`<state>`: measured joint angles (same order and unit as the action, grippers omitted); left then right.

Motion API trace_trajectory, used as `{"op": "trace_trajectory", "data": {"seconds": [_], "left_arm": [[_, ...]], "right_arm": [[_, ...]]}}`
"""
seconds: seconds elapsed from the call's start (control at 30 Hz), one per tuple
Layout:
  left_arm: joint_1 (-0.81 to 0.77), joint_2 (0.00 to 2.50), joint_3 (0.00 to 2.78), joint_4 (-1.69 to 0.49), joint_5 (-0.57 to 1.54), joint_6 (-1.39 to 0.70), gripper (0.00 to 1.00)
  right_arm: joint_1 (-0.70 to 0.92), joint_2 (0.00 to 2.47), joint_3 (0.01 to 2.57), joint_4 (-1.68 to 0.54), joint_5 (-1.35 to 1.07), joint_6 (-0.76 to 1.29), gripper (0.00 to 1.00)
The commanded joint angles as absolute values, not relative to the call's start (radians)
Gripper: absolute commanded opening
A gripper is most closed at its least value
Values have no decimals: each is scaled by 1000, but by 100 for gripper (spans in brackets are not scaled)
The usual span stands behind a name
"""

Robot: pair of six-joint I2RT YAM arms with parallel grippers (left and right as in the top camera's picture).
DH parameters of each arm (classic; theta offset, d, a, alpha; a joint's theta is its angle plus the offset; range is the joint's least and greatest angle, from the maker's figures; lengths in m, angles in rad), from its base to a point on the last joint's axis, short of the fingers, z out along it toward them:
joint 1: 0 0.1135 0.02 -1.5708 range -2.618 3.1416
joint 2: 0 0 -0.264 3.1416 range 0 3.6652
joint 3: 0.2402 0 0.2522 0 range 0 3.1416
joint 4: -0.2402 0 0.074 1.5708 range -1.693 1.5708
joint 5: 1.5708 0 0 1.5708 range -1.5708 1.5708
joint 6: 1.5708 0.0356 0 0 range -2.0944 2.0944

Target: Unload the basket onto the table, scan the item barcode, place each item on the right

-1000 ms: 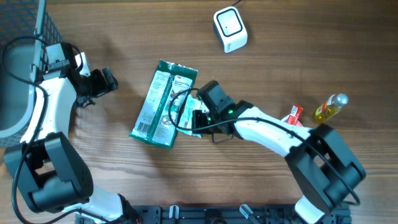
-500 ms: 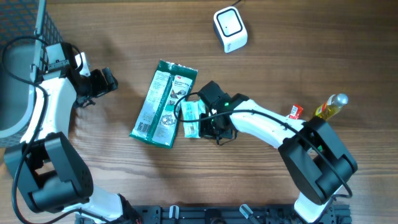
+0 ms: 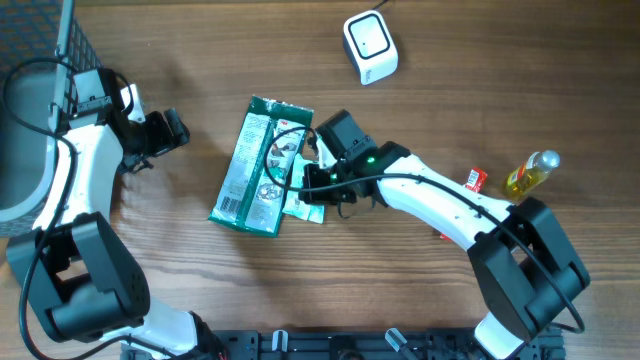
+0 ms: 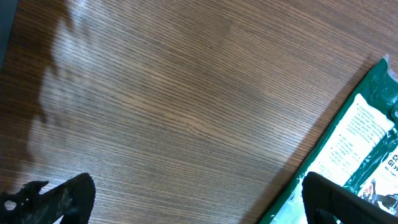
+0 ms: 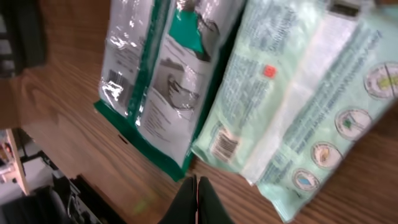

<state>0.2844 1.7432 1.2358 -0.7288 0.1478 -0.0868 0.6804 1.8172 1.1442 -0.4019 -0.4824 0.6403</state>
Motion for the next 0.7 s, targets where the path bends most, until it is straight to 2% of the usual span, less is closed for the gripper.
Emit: {"op": "trace_trajectory", "data": {"seconds": [0.0,0.1,0.4,0.47,0.6,0.67], "left_arm": [[294,1751,1229,-729,156,-78,100],[294,1751,1229,-729,156,-78,100],[294,1751,1229,-729,156,-78,100],[294,1751,1229,-729,156,-78,100],[294,1751,1229,-729,156,-78,100],[294,1751,1229,-729,156,-78,100]], "right_arm": [[711,1806,1120,-315,-506,603,4],[739,1850,1103,-236,-506,603,4],[743,2038,1102,-236,-488,603,4],[743,2038,1102,-232,-490,602,4],[721,1969,1126,-188,-704,612,5],[701,1886,1143,-187,-722,613,5]]}}
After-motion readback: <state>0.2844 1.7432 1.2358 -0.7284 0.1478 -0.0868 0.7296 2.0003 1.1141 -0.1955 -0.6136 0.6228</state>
